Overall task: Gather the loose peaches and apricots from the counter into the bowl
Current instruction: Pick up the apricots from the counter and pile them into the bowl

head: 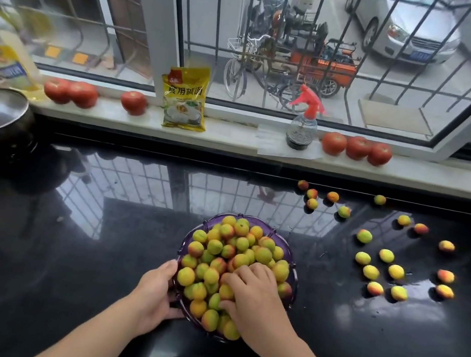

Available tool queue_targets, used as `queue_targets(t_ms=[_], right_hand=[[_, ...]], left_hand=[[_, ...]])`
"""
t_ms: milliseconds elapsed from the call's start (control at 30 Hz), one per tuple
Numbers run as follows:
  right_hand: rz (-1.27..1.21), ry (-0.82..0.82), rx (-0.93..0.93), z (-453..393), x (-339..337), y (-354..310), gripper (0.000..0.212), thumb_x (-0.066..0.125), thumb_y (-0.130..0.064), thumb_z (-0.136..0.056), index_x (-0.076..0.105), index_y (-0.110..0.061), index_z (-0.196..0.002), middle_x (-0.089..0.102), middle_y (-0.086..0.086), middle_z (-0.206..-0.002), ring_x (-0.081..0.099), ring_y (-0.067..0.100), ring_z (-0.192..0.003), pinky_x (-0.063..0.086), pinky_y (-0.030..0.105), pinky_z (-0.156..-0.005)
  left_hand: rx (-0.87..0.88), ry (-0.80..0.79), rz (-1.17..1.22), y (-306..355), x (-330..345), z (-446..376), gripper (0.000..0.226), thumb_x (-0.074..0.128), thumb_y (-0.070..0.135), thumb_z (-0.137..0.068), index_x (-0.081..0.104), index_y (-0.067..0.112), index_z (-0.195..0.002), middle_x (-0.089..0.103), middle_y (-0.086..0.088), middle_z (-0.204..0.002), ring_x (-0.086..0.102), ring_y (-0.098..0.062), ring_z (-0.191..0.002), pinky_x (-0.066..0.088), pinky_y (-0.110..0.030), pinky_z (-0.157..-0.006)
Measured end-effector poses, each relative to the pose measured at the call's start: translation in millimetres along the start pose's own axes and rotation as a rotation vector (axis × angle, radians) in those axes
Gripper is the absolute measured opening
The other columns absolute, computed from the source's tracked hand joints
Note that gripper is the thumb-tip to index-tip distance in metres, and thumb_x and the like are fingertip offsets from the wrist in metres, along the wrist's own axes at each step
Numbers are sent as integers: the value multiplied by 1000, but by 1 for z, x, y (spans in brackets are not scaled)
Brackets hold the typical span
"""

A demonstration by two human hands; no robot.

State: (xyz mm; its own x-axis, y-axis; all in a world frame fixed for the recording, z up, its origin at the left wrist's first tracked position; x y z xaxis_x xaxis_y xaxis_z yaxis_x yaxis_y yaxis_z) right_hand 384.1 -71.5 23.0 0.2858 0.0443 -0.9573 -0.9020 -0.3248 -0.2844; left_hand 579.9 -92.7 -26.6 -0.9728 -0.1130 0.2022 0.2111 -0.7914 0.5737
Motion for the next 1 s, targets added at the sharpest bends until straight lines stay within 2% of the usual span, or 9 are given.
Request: queue_targets(t_ms=[300, 367, 467, 567, 633, 700, 767, 867, 1000], right_hand=[[54, -1, 12, 2, 6, 0, 44, 80, -48, -73, 66, -31, -112, 59, -9, -101, 52, 21, -98, 49, 44, -100], [35, -19, 9, 5, 5, -1, 50, 77, -48, -77, 62, -31, -122, 57, -9, -107, 50, 21, -104, 45, 44, -105], [-115, 14, 52, 8, -11, 9, 58, 69, -50, -85, 53, -33, -138, 53, -11, -119, 43, 16, -116, 34, 33, -110], [-274, 239, 212, 4, -37, 45, 39, 67, -38, -91, 63, -24, -127, 56, -9, -114, 47, 11, -110, 37, 22, -99], [-324, 320, 436, -2, -44, 91, 27, 65, -26, -94, 66, -20, -120, 57, -6, -111, 53, 14, -108, 43, 27, -94], [-323, 268, 670, -7, -41, 141, 26, 61, -20, -96, 65, -18, -122, 57, 0, -116, 59, 22, -109, 48, 38, -94], [-267, 130, 802, -12, -31, 181, 30, 58, -21, -97, 62, -18, -127, 54, 5, -124, 60, 28, -110, 48, 40, -94], [-247, 17, 828, -32, -16, 215, 34, 56, -23, -98, 59, -17, -132, 53, 9, -130, 58, 31, -116, 45, 41, -97], [-314, 52, 937, -82, -13, 244, 39, 58, -30, -99, 58, -14, -135, 54, 17, -135, 53, 39, -123, 44, 43, -100]], left_hand=[[1, 0, 12, 1, 1, 1, 41, 32, 37, -113, 66, 21, -130, 76, -13, -121, 69, -39, -114, 61, -58, -79], [2, 3, 14, 1, 1, 1, 41, 32, 37, -113, 66, 21, -130, 76, -12, -120, 69, -39, -115, 61, -58, -80], [7, 6, 8, 2, 2, 1, 41, 32, 36, -113, 67, 23, -129, 76, -10, -120, 69, -38, -116, 59, -62, -86], [17, 6, 0, 2, 2, 0, 41, 33, 36, -113, 68, 24, -127, 76, -10, -121, 69, -39, -116, 57, -66, -89], [23, 20, -9, 3, 1, -2, 40, 33, 35, -113, 69, 23, -126, 76, -11, -120, 69, -41, -115, 57, -68, -87], [37, 42, -44, 5, 0, -4, 40, 34, 34, -112, 70, 23, -125, 77, -11, -118, 69, -40, -115, 58, -65, -87], [70, 76, -103, 8, 0, -6, 38, 35, 31, -112, 71, 25, -123, 79, -7, -114, 70, -36, -114, 58, -57, -88], [109, 134, -143, 13, 1, -9, 37, 36, 23, -111, 71, 29, -120, 79, -4, -111, 72, -31, -109, 58, -48, -85], [106, 159, -154, 22, 4, -11, 39, 37, 12, -108, 73, 25, -117, 80, -6, -107, 74, -32, -105, 58, -58, -94]])
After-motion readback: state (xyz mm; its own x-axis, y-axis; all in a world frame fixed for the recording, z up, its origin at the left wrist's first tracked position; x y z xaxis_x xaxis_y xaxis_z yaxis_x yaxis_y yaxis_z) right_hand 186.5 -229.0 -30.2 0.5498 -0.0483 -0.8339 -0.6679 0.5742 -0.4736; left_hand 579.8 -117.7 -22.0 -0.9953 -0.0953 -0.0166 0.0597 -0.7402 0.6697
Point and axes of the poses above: each hand's wrist, its own z-axis away from the middle knuckle, its own x-axis out of the palm, y = z × x, the point moved 4 cm from there along -z, towards the middle knuckle
